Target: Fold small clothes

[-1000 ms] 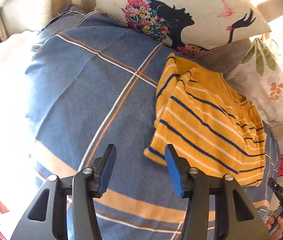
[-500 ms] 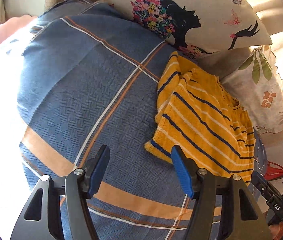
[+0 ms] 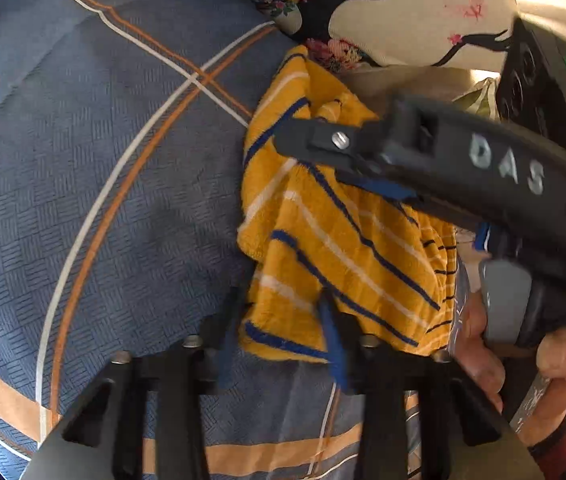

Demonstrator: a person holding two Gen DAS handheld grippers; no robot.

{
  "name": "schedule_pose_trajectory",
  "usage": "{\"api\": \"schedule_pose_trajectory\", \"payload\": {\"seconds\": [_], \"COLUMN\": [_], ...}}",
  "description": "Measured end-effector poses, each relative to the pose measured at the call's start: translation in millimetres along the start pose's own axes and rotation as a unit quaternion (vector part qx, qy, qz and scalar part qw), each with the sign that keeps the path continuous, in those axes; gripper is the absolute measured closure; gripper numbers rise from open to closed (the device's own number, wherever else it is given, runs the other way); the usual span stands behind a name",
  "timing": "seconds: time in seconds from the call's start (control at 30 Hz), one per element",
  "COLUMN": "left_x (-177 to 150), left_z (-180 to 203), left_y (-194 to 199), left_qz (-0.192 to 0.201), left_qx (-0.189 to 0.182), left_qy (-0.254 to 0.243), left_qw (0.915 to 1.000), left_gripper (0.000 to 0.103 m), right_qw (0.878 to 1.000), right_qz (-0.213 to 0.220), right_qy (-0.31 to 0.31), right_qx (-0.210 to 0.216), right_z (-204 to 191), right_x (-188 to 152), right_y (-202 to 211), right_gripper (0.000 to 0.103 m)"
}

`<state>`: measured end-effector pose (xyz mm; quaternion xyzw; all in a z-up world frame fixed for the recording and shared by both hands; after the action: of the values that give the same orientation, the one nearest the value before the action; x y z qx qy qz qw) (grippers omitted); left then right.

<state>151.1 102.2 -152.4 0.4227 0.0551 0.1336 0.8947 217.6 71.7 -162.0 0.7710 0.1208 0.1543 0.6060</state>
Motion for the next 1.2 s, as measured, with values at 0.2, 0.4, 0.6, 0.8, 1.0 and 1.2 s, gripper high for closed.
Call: {"api": "schedule_pose_trajectory", "payload": {"seconds": [0.2, 0.4, 0.6, 0.8, 1.0, 1.2], "left_x": [-12, -26, -35, -46, -57, -63], "left_z": [1, -3, -2, 36, 64, 110], "left_y": [8, 38, 56, 57, 38, -7], "left_qz": [-0.005, 0.021, 0.046, 0.074, 0.074, 0.046], "left_qx": [-0.019, -0.002, 0.019, 0.049, 0.068, 0.085], "left_qy": [-0.002, -0.005, 0.017, 0.015, 0.001, -0.025], "left_qw": [0.9998, 0.9998, 0.9986, 0.9959, 0.9949, 0.9950], "left_gripper": [0.085, 0.085, 0.085, 0.082, 0.078, 0.078], "right_qw": [0.996, 0.982, 0.992, 0.986, 0.969, 0.954], "right_qz": [-0.030, 0.008, 0.070, 0.155, 0.195, 0.187], "right_qy": [0.031, 0.063, 0.032, -0.053, -0.152, -0.230], "right_qx": [-0.081, -0.180, -0.097, 0.007, 0.022, 0.039], "right_z": [-14, -24, -4, 91, 238, 339], "right_x": [7, 1, -10, -46, -110, -169], "right_y": [-28, -37, 10, 102, 149, 130], "right_gripper": [0.035, 0.060, 0.088, 0.088, 0.088, 0.088]}}
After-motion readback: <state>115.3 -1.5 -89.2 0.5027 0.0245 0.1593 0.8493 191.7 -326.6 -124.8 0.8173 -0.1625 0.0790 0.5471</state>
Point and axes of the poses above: each gripper's, at about its wrist camera, not at the fingertips, and y roughly against the way its jaws point, z to its right, x to its top, the point moved 9 cm from there along -y, roughly the way its jaws point, and after that the axes turned 9 degrees about -z, right-handed, at the moved point
